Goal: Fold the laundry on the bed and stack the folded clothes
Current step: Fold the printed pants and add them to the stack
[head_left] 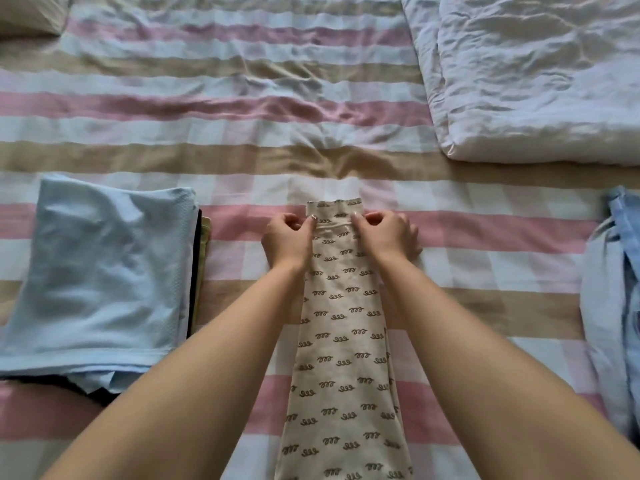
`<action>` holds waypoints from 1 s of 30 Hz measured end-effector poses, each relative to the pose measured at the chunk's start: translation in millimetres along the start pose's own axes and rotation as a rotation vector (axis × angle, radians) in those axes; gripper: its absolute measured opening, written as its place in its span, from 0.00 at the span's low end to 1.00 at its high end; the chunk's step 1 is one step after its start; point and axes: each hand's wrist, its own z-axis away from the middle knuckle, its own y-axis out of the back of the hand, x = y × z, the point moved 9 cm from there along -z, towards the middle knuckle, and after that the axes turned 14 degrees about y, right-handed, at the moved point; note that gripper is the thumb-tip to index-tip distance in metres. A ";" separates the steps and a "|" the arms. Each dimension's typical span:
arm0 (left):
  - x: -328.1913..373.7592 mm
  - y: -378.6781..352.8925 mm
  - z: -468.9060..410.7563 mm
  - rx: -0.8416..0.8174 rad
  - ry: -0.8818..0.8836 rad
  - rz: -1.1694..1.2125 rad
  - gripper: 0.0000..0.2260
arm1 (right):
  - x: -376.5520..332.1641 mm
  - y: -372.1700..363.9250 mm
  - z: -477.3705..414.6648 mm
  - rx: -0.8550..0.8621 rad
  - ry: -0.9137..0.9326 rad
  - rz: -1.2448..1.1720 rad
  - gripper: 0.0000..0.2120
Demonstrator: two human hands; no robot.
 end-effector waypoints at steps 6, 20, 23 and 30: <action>20.1 -2.2 -3.6 -0.027 -0.086 -0.090 0.10 | 0.5 -5.7 -14.7 -0.003 0.082 -0.020 0.13; -145.6 -45.7 273.4 -0.366 -1.050 -1.185 0.32 | 8.9 -23.6 137.0 -0.418 0.900 0.428 0.23; -149.2 -38.6 287.7 -0.403 -1.115 -1.239 0.29 | 6.8 -16.7 140.5 -0.465 0.842 0.443 0.24; -177.7 70.8 331.9 -0.327 -1.107 -0.865 0.19 | 25.9 69.7 303.1 -0.234 0.949 0.188 0.17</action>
